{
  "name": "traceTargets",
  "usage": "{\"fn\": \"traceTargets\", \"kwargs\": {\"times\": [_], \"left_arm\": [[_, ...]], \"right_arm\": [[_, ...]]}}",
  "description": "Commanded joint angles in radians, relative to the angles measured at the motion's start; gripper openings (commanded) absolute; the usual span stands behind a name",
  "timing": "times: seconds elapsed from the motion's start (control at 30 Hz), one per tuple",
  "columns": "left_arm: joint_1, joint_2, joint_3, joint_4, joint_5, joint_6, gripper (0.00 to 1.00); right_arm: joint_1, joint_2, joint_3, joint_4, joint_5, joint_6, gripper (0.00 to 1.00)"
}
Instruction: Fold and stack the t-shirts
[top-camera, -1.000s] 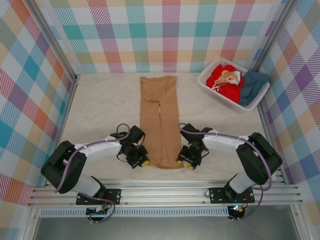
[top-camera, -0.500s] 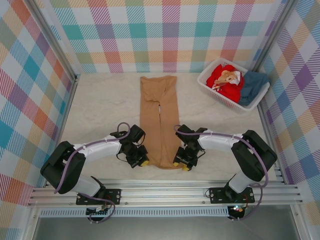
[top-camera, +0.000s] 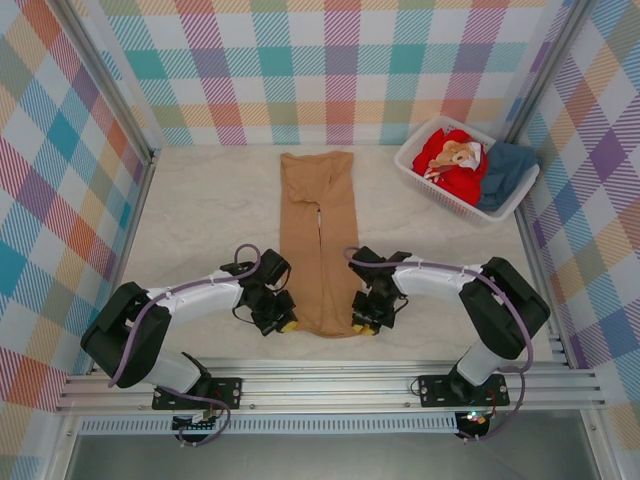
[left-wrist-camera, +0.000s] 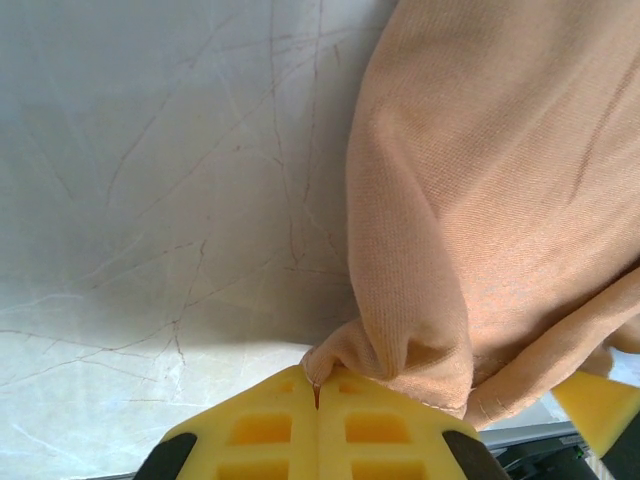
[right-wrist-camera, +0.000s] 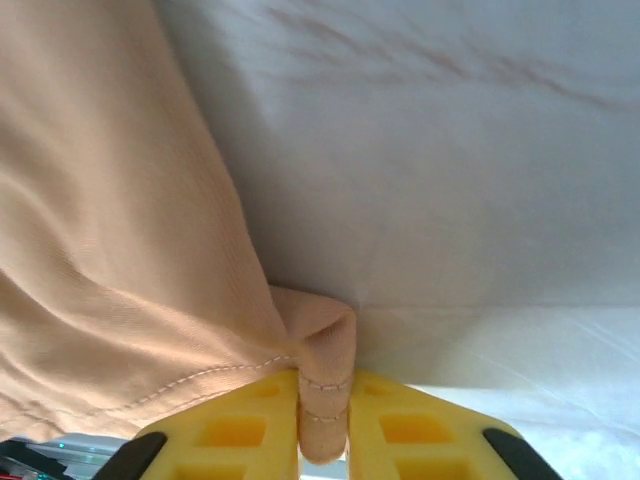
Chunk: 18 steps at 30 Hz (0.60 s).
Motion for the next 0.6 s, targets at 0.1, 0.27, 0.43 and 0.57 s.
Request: {"fn": "traceTargets", "kwargs": {"times": [0.1,0.27,0.43,0.57], "left_arm": [[-0.011,-0.020,0.057,-0.130,-0.027,0.095,0.00],[-0.017,-0.065,0.050,-0.227,-0.022,0.167,0.00],[-0.097,-0.139,0.012,-0.268,0.038,0.200,0.00],[-0.154,-0.251,-0.023,-0.289,0.059,0.164,0.00]], "right_arm": [[-0.002,-0.025,0.038,-0.013,0.051,-0.045,0.01],[0.016,-0.079,0.005,-0.054,-0.001,-0.066,0.00],[0.099,-0.158,-0.028,-0.134,-0.060,-0.079,0.00],[0.173,-0.220,-0.019,-0.194,-0.077,-0.038,0.00]]}}
